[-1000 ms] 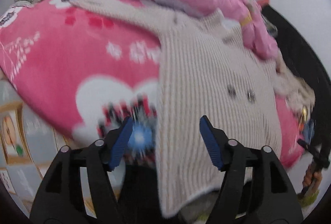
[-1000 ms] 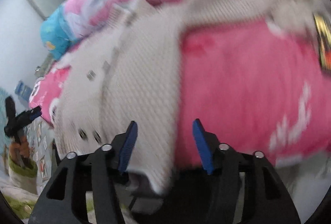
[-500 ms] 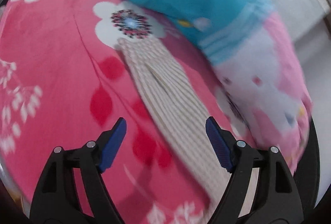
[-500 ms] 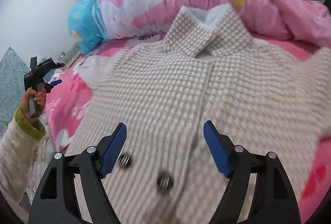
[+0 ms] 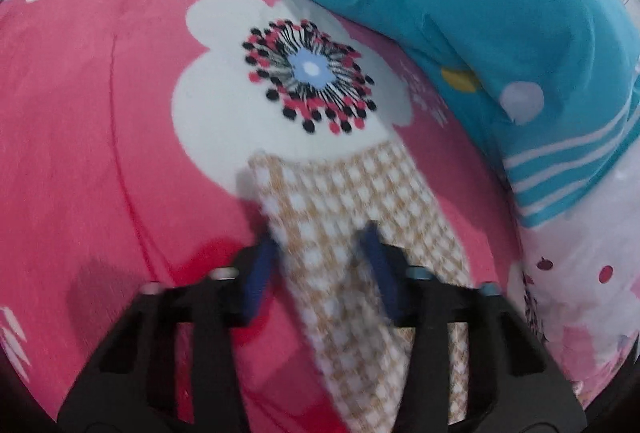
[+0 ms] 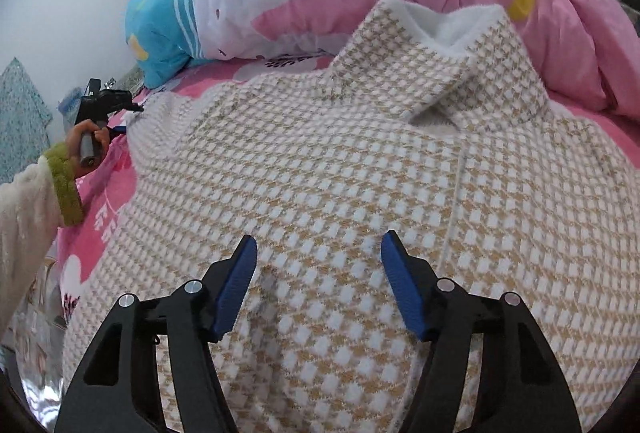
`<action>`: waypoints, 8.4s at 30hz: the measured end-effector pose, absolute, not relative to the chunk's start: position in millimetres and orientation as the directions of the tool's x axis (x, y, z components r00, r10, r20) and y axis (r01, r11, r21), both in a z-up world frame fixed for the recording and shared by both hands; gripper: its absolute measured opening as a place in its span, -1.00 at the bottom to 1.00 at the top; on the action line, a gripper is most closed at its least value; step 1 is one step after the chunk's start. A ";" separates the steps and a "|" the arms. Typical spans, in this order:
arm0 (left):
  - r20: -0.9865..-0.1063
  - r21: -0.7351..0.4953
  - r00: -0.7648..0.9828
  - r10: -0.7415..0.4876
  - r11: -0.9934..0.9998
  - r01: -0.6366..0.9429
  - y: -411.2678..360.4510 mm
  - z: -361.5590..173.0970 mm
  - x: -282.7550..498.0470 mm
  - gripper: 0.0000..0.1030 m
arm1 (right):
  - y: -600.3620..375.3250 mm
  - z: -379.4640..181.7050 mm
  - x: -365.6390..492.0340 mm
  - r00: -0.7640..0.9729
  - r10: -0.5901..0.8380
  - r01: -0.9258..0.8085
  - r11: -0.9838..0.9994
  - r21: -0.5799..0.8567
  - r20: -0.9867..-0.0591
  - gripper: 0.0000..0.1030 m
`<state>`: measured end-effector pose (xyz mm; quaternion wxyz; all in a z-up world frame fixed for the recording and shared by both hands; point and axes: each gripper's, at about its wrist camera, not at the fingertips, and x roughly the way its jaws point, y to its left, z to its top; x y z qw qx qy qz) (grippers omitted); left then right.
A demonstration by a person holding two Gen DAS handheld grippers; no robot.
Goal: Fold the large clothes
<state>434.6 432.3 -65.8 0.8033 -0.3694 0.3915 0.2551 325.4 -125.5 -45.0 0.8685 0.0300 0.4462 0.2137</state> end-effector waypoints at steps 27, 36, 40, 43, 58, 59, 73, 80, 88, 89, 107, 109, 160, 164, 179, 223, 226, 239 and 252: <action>-0.411 -0.059 0.864 -0.292 0.954 0.295 -54.2 213.1 267.4 -0.70 | -256.7 39.6 191.6 0.633 0.329 -0.113 0.935 0.337 -0.701 -0.14; -0.704 -0.034 0.641 -0.306 0.916 0.399 -133.8 3.5 247.2 0.69 | -318.3 17.1 150.8 0.560 0.308 0.019 0.923 0.383 -0.769 -0.14; -0.654 -0.158 0.651 -0.385 0.911 0.381 -80.4 11.7 219.3 0.70 | -323.9 18.0 170.4 0.544 0.397 -0.003 0.882 0.471 -0.740 -0.14; -0.636 -0.129 0.698 -0.329 0.937 0.325 -43.8 23.0 204.0 0.70 | -314.9 15.7 194.7 0.520 0.471 -0.018 0.840 0.543 -0.713 -0.14; -0.813 -0.045 0.583 0.007 0.996 -0.074 95.5 -41.6 221.2 0.25 | -277.4 -46.2 307.5 0.329 0.375 0.113 0.896 0.430 -0.867 -0.40; -0.815 -0.052 0.580 0.004 0.995 -0.080 97.3 -44.2 222.3 0.23 | -274.1 -44.0 307.4 0.331 0.361 0.098 0.906 0.412 -0.872 -0.62; -0.817 -0.079 0.576 -0.002 0.991 -0.108 104.1 -53.0 225.8 0.12 | -262.8 49.1 332.0 0.545 0.243 -0.027 0.962 0.273 -0.802 -0.85; -0.820 -0.069 0.572 0.002 0.992 -0.102 103.1 -54.2 227.1 0.12 | -302.7 -20.5 335.0 0.451 0.220 0.096 0.951 0.293 -0.865 -0.59; -0.829 -0.054 0.559 0.013 0.993 -0.103 102.5 -53.9 230.1 0.13 | -266.0 15.9 315.2 0.558 0.242 -0.100 0.969 0.225 -0.794 -0.34; -0.830 -0.053 0.557 0.016 0.993 -0.107 102.1 -53.3 230.4 0.13 | -256.7 11.9 316.6 0.551 0.238 -0.128 0.971 0.201 -0.800 -0.27; -0.769 -0.133 0.627 -0.125 0.991 0.035 65.0 27.7 282.9 0.56 | -197.7 -33.5 344.3 0.478 0.153 -0.216 0.975 0.053 -0.865 0.21; -0.779 -0.159 0.608 -0.150 0.987 0.039 55.7 16.4 320.8 0.56 | -199.7 -42.9 346.6 0.489 0.151 -0.204 0.977 0.055 -0.859 0.32; -0.834 -0.078 0.538 -0.124 0.991 0.108 -57.8 -50.9 360.2 0.67 | -631.5 56.3 305.3 0.535 -0.134 0.564 0.791 0.235 -0.834 0.44; -0.835 -0.077 0.537 -0.122 0.991 0.106 -59.7 -52.5 360.8 0.67 | -658.2 43.4 310.1 0.515 -0.138 0.616 0.746 0.253 -0.846 0.28; -0.836 -0.065 0.537 -0.112 0.992 0.105 -60.2 -54.7 359.7 0.67 | -656.7 36.3 313.2 0.497 -0.286 0.651 0.747 0.134 -0.819 -0.68; -0.785 -0.383 0.527 -0.326 0.924 0.001 105.0 -17.1 282.1 -0.83 | -56.5 163.5 336.2 0.679 0.291 -0.333 0.940 0.070 -0.674 -0.67; -0.784 -0.391 0.530 -0.323 0.920 -0.018 123.6 -17.2 270.0 -0.83 | -15.5 91.3 355.0 0.465 0.411 -0.408 0.886 0.222 -0.784 -0.34; -0.725 -0.474 0.563 -0.397 0.881 0.010 116.5 -2.8 310.0 -0.34 | -208.4 49.4 343.9 0.505 0.388 -0.162 0.920 0.357 -0.771 0.07; -0.859 -0.309 0.435 -0.270 0.951 -0.022 72.1 -40.1 404.9 -0.69 | -380.3 -25.3 326.6 0.522 0.256 0.100 0.929 0.356 -0.814 0.07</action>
